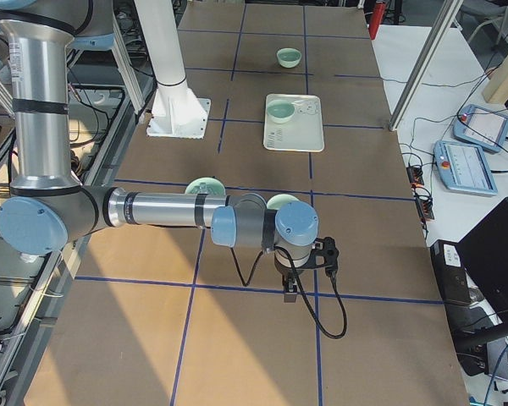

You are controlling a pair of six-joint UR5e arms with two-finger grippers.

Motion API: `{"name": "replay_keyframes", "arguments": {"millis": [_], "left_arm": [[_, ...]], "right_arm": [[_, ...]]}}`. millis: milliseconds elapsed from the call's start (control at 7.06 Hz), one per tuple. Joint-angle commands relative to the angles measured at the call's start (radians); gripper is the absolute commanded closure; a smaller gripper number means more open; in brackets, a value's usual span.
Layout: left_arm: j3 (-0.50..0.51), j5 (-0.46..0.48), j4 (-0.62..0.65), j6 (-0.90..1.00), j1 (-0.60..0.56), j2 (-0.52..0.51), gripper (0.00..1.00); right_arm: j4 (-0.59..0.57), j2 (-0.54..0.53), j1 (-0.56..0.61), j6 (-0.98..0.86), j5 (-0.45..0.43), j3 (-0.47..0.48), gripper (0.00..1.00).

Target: Stack green bowls together

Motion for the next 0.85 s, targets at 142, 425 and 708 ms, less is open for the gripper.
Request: {"name": "replay_keyframes", "arguments": {"millis": [142, 425, 708], "left_arm": [[0.003, 0.000, 0.000, 0.000, 0.002, -0.014, 0.00], [-0.008, 0.002, -0.017, -0.062, 0.018, -0.047, 0.00], [-0.017, 0.005, -0.154, -0.206, 0.116, -0.045, 0.00]], "right_arm": [[0.001, 0.000, 0.000, 0.000, 0.002, 0.005, 0.00], [0.005, 0.011, -0.001, -0.004, -0.002, 0.023, 0.00], [0.005, 0.018, -0.003, 0.014, 0.002, 0.037, 0.00]]}}
